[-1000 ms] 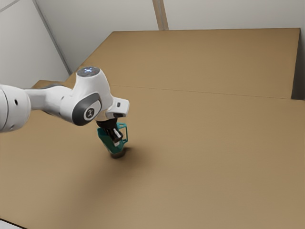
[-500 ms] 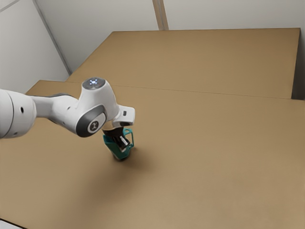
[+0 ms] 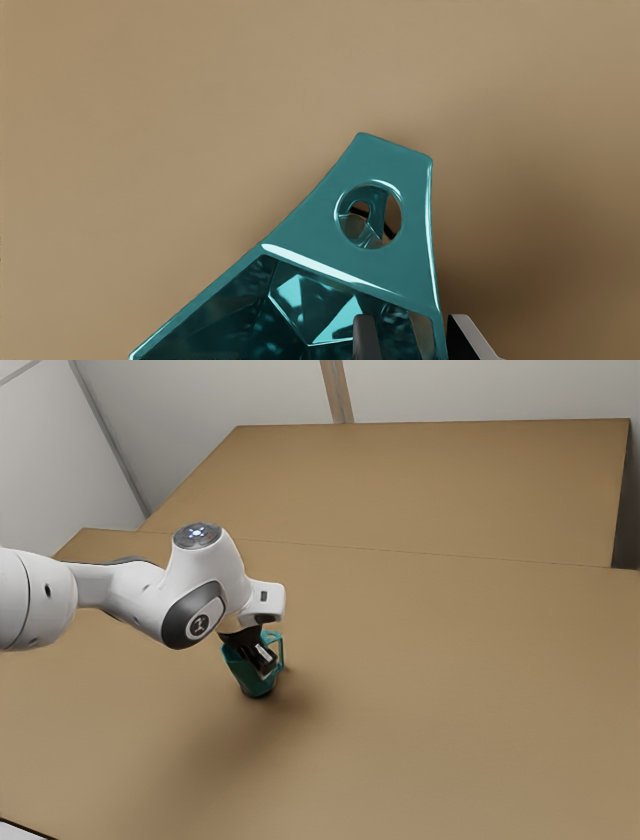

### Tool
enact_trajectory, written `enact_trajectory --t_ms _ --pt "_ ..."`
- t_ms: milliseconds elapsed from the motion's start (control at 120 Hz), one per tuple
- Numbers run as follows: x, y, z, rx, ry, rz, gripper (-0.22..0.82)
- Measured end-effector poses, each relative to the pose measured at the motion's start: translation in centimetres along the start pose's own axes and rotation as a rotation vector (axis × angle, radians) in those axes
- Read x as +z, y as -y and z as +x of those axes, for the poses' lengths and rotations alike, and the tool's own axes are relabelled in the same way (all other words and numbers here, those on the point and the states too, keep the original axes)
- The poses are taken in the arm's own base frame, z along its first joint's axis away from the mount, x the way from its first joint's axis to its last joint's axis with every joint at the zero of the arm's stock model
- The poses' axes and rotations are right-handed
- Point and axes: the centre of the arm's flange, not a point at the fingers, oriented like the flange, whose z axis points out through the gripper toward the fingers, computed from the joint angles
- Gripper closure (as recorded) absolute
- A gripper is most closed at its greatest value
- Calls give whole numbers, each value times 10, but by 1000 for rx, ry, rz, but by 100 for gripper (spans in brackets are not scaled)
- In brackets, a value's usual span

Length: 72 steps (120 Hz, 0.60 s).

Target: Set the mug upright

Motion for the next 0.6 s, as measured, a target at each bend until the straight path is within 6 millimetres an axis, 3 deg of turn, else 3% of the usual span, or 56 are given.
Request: enact_trajectory --t_ms 383,600 --pt "-6 15 -4 -43 -6 -1 26" --pt "-15 20 -3 -78 -18 -9 17"
